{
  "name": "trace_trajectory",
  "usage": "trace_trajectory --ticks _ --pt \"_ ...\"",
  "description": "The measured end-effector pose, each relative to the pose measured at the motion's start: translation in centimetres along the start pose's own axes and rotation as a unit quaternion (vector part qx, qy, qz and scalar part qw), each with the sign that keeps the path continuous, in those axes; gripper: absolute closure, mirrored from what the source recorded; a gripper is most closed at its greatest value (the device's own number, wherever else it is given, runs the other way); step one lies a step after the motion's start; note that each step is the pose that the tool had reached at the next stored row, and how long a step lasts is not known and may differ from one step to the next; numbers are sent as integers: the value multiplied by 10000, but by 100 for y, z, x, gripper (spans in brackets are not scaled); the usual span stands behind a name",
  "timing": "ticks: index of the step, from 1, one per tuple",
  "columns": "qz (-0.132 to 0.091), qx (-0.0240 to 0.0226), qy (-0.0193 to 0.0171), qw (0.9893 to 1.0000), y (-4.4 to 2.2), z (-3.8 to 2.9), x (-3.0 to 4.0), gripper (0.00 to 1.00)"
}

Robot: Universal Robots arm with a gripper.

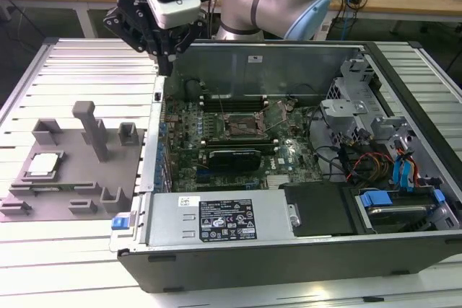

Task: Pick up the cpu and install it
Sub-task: 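Reach for the cpu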

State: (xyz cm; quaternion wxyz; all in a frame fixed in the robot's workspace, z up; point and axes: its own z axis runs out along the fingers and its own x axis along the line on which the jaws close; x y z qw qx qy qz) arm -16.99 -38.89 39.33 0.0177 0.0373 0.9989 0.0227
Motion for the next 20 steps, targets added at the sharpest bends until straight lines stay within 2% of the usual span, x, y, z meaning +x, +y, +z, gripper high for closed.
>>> trace_trajectory --ticks 5,16,20 --pt "-1 -1 -10 10000 14 -1 74 89" --pt "-3 -3 -36 10000 51 -6 359 89" --pt "-3 -4 -50 10000 68 -9 485 89"
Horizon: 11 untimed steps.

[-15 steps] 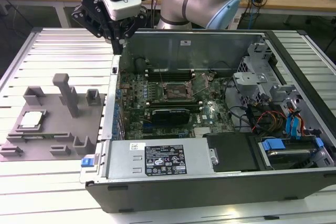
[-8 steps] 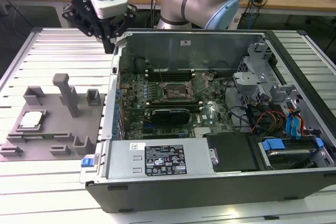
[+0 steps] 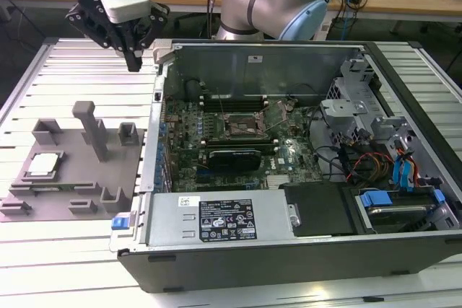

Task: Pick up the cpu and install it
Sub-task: 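Reach for the cpu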

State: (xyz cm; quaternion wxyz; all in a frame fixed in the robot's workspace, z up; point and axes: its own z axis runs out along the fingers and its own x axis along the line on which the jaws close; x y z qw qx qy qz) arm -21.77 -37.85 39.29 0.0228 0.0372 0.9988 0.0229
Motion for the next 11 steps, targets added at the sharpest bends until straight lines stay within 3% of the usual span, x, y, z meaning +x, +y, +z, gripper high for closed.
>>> trace_trajectory --ticks 11 --pt "-1 -1 -18 10000 22 -8 204 89"
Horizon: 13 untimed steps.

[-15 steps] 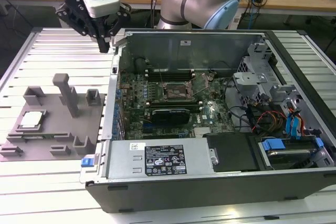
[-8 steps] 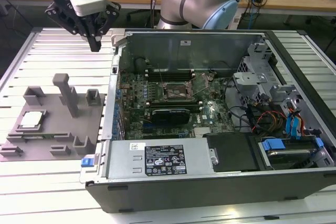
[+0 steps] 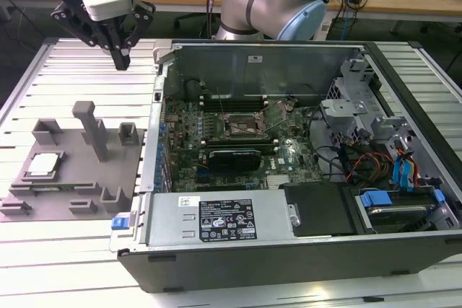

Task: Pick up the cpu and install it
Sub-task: 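Reach for the cpu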

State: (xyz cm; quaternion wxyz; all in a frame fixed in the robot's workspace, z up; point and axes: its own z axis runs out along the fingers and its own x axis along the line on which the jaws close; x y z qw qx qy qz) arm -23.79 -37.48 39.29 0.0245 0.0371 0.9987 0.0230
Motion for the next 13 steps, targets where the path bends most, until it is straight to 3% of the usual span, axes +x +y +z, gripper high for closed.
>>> trace_trajectory --ticks 9,13 --pt "-1 -1 -20 10000 15 -6 152 89" --pt "-1 -2 -31 10000 24 -11 257 89"
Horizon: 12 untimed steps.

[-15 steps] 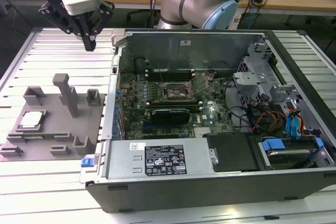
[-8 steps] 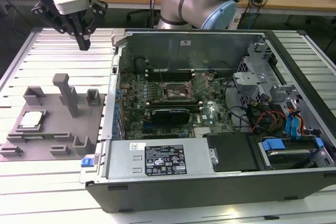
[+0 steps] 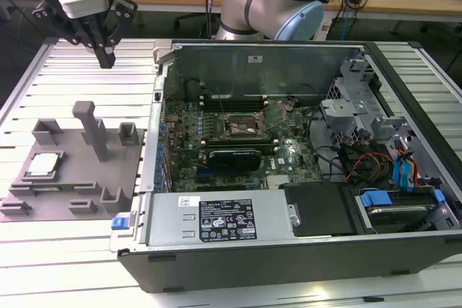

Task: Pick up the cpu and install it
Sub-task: 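Reach for the cpu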

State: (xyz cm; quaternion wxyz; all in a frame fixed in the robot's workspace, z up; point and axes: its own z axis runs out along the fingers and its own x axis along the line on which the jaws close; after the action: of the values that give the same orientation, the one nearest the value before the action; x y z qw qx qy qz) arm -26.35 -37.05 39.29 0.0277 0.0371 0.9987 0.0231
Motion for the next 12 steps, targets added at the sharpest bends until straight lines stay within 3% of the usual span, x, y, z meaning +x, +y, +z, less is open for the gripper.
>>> trace_trajectory --ticks 1,4,12 --pt "0 0 -2 10000 2 -1 19 89" --pt "-1 -2 -21 10000 8 -8 170 89" --pt "-2 -3 -40 10000 9 -17 325 89"
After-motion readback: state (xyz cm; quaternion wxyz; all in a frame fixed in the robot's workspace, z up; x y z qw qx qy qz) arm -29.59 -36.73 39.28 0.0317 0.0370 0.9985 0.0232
